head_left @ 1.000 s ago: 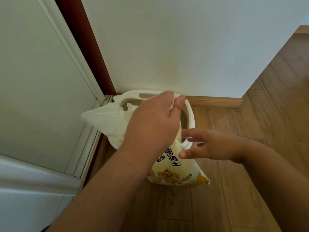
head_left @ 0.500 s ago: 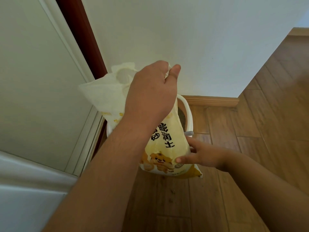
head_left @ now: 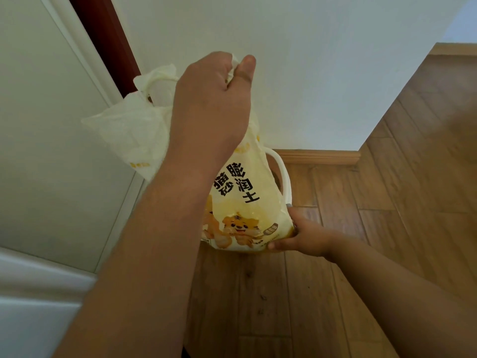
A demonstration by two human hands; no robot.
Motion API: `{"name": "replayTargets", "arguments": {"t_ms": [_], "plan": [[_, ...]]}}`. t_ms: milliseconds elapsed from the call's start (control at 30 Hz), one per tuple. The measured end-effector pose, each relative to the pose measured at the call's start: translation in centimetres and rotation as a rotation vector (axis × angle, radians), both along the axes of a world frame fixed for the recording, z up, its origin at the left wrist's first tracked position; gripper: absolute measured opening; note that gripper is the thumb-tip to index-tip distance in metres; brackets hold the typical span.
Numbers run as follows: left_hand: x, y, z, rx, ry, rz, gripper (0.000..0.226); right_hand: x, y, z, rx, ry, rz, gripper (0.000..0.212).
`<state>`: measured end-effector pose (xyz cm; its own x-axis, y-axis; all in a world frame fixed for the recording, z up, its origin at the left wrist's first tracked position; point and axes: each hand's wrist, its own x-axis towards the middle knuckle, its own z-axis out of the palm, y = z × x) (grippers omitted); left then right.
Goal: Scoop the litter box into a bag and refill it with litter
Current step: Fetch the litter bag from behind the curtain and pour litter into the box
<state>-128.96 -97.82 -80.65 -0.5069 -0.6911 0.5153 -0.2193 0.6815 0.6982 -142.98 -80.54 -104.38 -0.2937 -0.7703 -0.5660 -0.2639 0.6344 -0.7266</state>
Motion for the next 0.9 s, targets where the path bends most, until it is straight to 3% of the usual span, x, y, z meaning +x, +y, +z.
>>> {"name": "replayTargets", "arguments": {"t_ms": [333, 633, 767, 900], "plan": [[-1.4, -0.3, 0.1, 0.009, 0.049, -0.017, 0.05, 0.1, 0.3, 0.7, -0.029, 0.163, -0.019, 0.091], [-4.2, -2.3, -0.1, 0.15, 0.156, -0.061, 0.048, -1.6, 0.3, 5.0, -0.005, 0.475, -0.178, 0.054], [-5.7, -3.5, -1.0, 0.185, 0.123, -0.106, 0.046, -3.1, 1.0, 6.9, 0.047, 0.612, -0.225, 0.047], [-6.8, -4.7, -1.7, 0.208, 0.118, -0.167, 0.051, -3.8, 1.6, 7.7, 0.093, 0.625, -0.258, 0.037]]}}
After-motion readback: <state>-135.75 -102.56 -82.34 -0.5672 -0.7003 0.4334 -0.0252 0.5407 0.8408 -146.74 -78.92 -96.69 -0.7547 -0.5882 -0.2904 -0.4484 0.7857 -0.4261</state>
